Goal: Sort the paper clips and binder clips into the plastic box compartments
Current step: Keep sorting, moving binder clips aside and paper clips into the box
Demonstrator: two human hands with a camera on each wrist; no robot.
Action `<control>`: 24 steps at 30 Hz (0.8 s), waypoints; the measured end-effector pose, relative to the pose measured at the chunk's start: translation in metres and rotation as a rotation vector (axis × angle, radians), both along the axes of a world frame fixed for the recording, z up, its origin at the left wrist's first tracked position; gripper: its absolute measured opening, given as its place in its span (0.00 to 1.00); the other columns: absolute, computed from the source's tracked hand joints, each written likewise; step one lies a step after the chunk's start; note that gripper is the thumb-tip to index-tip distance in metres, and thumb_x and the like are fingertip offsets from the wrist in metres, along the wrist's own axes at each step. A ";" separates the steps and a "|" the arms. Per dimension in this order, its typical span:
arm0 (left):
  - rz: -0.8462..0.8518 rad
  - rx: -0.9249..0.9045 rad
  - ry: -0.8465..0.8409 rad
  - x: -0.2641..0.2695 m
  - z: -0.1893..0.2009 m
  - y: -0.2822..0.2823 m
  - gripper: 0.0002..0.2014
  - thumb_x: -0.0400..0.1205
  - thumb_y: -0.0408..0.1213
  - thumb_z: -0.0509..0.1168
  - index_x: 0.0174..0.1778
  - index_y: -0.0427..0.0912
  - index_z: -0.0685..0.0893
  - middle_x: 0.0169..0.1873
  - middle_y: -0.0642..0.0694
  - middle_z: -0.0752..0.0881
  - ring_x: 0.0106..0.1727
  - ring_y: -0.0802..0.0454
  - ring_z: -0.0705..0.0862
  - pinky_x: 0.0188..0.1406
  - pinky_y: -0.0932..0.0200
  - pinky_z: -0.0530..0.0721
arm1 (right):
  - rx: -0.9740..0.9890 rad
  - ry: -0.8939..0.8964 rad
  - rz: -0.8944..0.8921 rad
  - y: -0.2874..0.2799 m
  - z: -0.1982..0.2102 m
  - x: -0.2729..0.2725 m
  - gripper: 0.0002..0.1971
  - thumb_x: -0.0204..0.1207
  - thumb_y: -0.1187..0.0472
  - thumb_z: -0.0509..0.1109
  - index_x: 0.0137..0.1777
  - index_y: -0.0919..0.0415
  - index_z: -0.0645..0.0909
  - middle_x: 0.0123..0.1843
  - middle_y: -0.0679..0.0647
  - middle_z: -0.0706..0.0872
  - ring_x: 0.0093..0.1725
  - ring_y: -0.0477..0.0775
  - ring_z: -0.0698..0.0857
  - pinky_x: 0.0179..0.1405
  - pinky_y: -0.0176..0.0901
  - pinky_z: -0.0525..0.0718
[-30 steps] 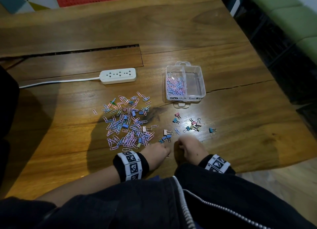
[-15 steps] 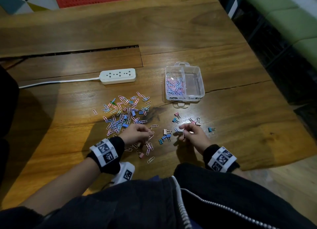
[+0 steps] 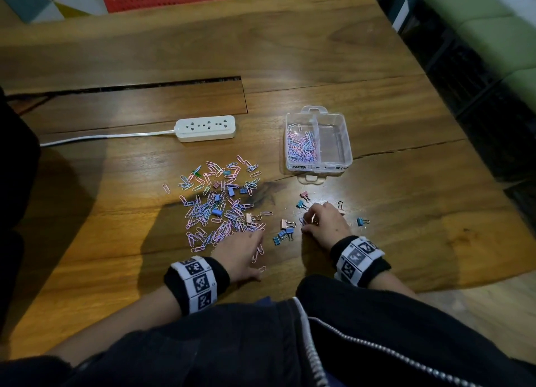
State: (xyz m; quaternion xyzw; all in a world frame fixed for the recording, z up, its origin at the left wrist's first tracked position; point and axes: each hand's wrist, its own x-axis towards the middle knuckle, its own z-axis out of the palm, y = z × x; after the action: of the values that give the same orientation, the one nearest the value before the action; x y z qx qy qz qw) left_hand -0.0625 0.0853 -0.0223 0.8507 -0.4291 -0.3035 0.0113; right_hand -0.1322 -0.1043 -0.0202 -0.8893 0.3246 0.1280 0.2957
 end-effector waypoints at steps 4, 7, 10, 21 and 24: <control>0.205 -0.068 0.015 0.009 -0.004 0.001 0.37 0.70 0.51 0.72 0.72 0.44 0.65 0.66 0.45 0.78 0.65 0.47 0.78 0.62 0.54 0.79 | -0.004 0.016 0.021 -0.004 -0.004 -0.006 0.03 0.75 0.60 0.67 0.44 0.59 0.77 0.48 0.51 0.71 0.52 0.51 0.73 0.56 0.43 0.74; 0.246 -0.089 -0.021 0.019 -0.002 0.001 0.32 0.73 0.50 0.70 0.72 0.46 0.67 0.66 0.44 0.78 0.65 0.47 0.77 0.62 0.52 0.80 | -0.003 0.073 0.053 -0.007 -0.003 -0.007 0.04 0.76 0.64 0.65 0.41 0.58 0.73 0.50 0.52 0.68 0.51 0.50 0.72 0.51 0.39 0.71; 0.268 -0.118 -0.053 0.024 0.000 0.001 0.27 0.75 0.49 0.69 0.68 0.47 0.72 0.64 0.45 0.79 0.64 0.48 0.78 0.60 0.54 0.79 | 0.072 -0.011 0.010 -0.007 0.005 -0.004 0.03 0.76 0.66 0.64 0.41 0.61 0.73 0.46 0.53 0.72 0.45 0.48 0.72 0.44 0.34 0.72; 0.155 -0.105 0.015 0.034 0.001 -0.009 0.21 0.81 0.45 0.62 0.71 0.53 0.73 0.59 0.44 0.77 0.60 0.47 0.77 0.56 0.55 0.76 | 0.964 0.246 0.115 0.026 0.017 0.010 0.18 0.76 0.76 0.56 0.63 0.65 0.76 0.49 0.55 0.81 0.44 0.47 0.79 0.40 0.38 0.75; 0.158 -0.108 -0.013 0.036 -0.001 -0.015 0.17 0.82 0.44 0.60 0.65 0.45 0.78 0.59 0.44 0.78 0.60 0.48 0.77 0.56 0.56 0.77 | 0.850 0.238 0.053 0.034 0.012 0.011 0.13 0.78 0.73 0.55 0.50 0.62 0.80 0.41 0.52 0.79 0.36 0.45 0.76 0.30 0.32 0.74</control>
State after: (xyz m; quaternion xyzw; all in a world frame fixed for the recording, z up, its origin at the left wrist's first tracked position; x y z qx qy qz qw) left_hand -0.0267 0.0702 -0.0233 0.8821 -0.3763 -0.2724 0.0781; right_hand -0.1213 -0.0699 -0.0079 -0.6757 0.2522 0.3591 0.5924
